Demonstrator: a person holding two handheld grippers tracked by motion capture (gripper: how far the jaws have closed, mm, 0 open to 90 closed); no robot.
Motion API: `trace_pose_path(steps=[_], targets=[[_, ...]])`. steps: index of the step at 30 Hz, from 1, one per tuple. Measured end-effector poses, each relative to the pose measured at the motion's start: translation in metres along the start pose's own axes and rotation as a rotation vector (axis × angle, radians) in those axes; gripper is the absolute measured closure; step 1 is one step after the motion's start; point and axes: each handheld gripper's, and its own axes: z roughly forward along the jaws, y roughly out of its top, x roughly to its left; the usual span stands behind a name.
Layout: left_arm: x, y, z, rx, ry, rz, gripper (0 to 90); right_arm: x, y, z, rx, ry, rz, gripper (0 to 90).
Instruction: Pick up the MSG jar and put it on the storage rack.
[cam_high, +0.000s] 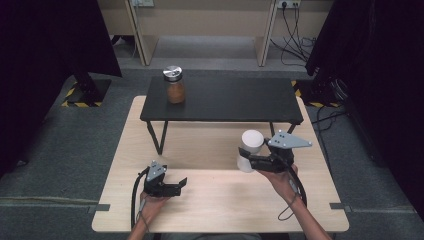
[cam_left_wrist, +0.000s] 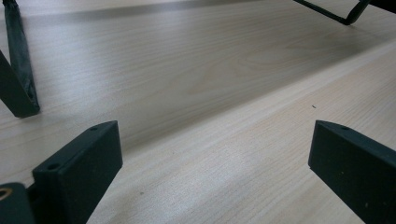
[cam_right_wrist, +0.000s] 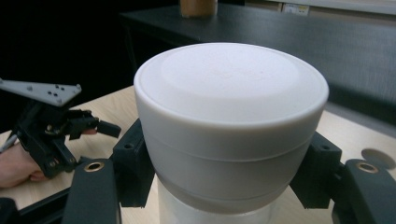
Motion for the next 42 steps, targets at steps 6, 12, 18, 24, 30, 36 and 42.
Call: trace_pose_path(steps=[6, 12, 18, 24, 30, 36, 42], targets=[[0.000, 0.000, 0.000, -0.001, 0.001, -0.002, 2.1, -0.007, 0.030, 0.003, 0.002, 0.018, 0.002, 35.0], [0.000, 0.000, 0.000, 0.002, 0.001, -0.002, 2.2, -0.016, 0.062, 0.001, 0.003, 0.014, -0.004, 35.0], [-0.001, 0.001, 0.000, 0.005, 0.003, -0.002, 2.2, -0.027, 0.090, -0.004, -0.001, 0.008, 0.008, 35.1], [0.000, 0.001, 0.000, 0.006, 0.003, -0.005, 2.2, -0.039, 0.107, -0.002, -0.010, -0.064, 0.042, 35.0], [0.000, 0.001, 0.001, 0.007, 0.002, -0.004, 2.2, -0.047, 0.116, 0.007, -0.029, -0.167, 0.077, 35.1], [0.000, 0.002, 0.001, 0.010, 0.001, -0.002, 2.3, -0.055, 0.123, 0.017, -0.040, -0.293, 0.113, 35.1], [0.000, 0.002, 0.001, 0.009, 0.000, -0.002, 2.3, -0.060, 0.129, 0.027, -0.029, -0.395, 0.138, 35.1]])
